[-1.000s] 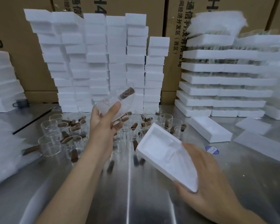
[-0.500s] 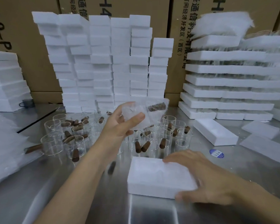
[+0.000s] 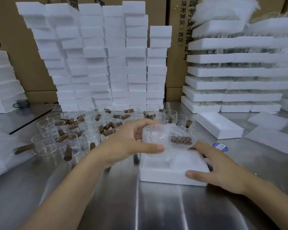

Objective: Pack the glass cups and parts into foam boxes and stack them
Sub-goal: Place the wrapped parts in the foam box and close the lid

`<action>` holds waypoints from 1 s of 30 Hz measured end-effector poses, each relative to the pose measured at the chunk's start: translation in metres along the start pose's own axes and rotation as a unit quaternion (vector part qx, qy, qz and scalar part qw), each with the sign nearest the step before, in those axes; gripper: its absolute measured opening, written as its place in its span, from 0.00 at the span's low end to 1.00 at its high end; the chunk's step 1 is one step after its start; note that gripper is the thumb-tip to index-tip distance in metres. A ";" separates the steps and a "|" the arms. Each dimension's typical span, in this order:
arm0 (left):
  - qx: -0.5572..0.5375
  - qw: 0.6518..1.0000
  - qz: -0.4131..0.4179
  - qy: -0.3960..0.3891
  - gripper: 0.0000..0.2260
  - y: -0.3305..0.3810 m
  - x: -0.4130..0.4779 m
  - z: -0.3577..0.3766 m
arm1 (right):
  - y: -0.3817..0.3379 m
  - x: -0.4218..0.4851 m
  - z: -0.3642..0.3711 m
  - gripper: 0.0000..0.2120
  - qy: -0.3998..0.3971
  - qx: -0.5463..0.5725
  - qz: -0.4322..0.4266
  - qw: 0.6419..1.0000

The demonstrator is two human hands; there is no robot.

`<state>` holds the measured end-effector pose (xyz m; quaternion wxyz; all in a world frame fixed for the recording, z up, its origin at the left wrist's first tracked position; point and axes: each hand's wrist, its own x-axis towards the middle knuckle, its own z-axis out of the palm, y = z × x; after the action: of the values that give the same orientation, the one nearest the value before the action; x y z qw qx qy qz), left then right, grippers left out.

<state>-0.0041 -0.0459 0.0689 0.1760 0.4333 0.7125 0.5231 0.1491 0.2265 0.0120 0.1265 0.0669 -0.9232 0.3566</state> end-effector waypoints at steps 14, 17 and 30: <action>0.115 0.992 -0.057 0.014 0.27 -0.011 0.005 0.022 | 0.009 0.004 -0.001 0.30 0.003 0.047 0.026 0.999; 0.212 0.975 -0.054 0.040 0.28 -0.009 0.002 0.024 | 0.008 0.004 -0.001 0.31 -0.003 0.046 0.026 0.999; 0.236 0.969 -0.071 0.016 0.22 -0.013 0.004 0.005 | 0.007 0.009 0.006 0.14 0.074 -0.013 -0.017 0.997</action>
<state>-0.0084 -0.0409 0.0555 0.0941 0.4030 0.8472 0.3332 0.1375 0.2271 0.0062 0.2011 0.0544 -0.9148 0.3460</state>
